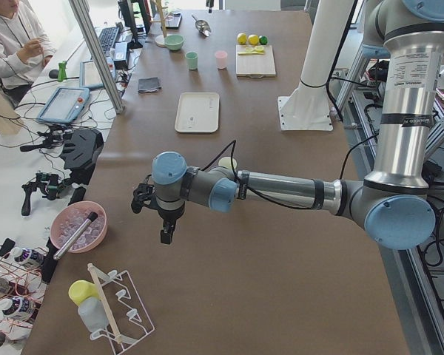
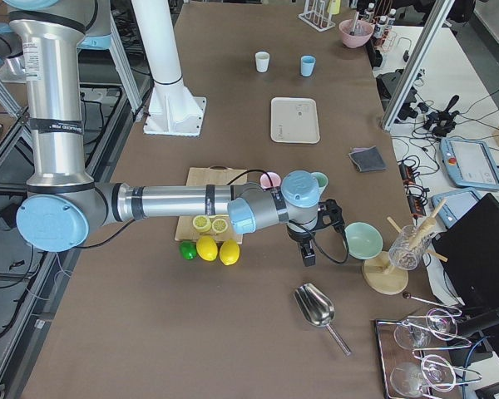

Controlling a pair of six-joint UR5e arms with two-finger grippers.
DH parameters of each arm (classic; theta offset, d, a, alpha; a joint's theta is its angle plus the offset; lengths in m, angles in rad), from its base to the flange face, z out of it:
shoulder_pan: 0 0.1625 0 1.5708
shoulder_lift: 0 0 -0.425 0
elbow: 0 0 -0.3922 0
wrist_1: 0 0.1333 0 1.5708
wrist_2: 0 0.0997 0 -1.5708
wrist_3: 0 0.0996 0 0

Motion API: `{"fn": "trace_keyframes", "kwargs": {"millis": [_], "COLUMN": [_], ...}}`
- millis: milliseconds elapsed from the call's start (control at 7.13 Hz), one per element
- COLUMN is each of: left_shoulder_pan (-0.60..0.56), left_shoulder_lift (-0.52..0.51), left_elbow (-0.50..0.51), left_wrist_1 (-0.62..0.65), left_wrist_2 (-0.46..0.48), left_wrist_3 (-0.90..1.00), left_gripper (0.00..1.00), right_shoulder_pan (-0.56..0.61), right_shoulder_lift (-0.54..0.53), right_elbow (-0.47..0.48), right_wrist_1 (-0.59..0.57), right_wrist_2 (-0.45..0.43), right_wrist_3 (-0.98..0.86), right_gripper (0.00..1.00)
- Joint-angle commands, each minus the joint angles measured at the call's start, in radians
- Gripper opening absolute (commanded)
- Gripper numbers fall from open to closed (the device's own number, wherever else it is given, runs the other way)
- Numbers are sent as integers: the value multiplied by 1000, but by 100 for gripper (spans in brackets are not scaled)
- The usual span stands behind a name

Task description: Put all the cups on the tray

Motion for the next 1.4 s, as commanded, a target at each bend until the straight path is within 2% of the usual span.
{"fn": "trace_keyframes", "kwargs": {"millis": [0, 280, 561, 701, 981, 1262], "left_shoulder_pan": [-6, 0, 32, 55, 109, 121], "left_shoulder_lift": [19, 25, 14, 25, 24, 8], "left_elbow": [-30, -37, -34, -31, -24, -21], "left_wrist_1": [-13, -27, -73, -114, -185, -191], "left_wrist_2": [-6, -9, -37, -39, -34, -31], "left_wrist_3": [-7, -10, -154, -159, -159, -197], "left_gripper": [99, 99, 98, 98, 98, 98], "right_shoulder_pan": [-28, -70, -171, -234, -386, -449], "right_shoulder_lift": [3, 5, 9, 11, 14, 22], "right_elbow": [-6, 21, 110, 163, 172, 175], "right_wrist_1": [2, 3, 3, 8, 141, 147], "right_wrist_2": [-1, 6, 5, -9, -110, -112], "right_wrist_3": [2, 79, 280, 410, 627, 657], "right_gripper": [100, 100, 100, 100, 100, 99]}}
